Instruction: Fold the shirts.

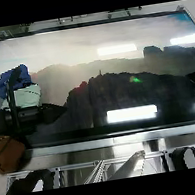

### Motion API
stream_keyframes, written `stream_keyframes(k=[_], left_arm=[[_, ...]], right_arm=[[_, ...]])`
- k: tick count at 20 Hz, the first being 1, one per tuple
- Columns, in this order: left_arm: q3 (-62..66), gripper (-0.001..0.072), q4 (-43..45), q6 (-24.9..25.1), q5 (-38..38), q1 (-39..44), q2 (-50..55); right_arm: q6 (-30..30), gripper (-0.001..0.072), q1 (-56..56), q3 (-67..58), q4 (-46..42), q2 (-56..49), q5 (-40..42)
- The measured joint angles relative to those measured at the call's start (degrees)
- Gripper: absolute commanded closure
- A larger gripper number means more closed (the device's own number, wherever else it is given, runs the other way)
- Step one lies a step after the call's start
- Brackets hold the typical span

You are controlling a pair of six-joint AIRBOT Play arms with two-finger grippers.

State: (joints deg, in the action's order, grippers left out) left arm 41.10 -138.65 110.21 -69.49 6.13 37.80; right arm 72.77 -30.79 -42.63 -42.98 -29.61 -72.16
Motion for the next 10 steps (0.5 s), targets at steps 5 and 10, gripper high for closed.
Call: stream_keyframes(k=[5,10], left_arm=[[-5.53,0.0686,0.55,-2.19,1.49,0.74,-8.02],[-6.73,0.0686,0.96,-3.32,0.66,0.83,-11.56]], right_arm=[[-0.42,0.0699,11.56,3.45,0.83,6.29,7.37],[0.98,0.07,14.49,4.13,3.85,7.54,7.39]])
